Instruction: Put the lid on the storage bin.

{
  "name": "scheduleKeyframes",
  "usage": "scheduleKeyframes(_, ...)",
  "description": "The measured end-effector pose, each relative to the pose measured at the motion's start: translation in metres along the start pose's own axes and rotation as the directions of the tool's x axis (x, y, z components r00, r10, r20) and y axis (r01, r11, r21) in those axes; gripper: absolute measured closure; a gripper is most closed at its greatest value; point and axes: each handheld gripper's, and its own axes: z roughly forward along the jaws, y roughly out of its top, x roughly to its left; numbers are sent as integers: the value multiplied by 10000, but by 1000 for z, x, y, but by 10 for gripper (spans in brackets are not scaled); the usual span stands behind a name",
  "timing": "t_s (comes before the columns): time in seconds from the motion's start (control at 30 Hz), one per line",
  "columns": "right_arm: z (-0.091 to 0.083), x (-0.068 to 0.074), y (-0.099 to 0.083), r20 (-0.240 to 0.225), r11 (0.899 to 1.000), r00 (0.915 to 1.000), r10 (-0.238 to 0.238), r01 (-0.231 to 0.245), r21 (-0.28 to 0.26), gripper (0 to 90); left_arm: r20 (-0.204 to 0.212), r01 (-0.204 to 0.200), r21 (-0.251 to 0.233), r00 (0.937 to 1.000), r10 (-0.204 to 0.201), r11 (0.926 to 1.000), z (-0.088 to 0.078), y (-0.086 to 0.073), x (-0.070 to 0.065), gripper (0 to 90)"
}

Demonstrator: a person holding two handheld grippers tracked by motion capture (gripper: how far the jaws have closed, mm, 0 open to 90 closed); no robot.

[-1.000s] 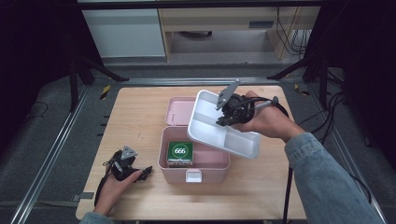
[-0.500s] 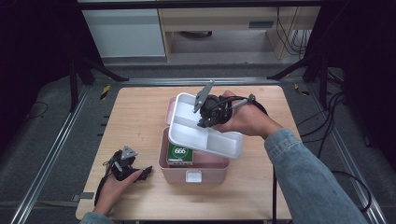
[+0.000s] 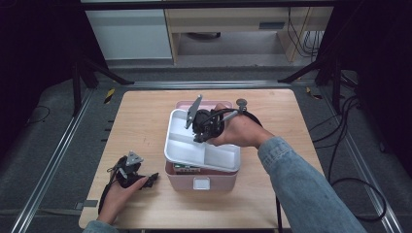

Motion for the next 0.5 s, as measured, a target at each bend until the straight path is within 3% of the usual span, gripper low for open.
scheduleKeyframes(0.5,30,5,-1,-437,9980,9989,-149,176,604,900,12,0,-6,10000,0,10000,0,0,0,19)
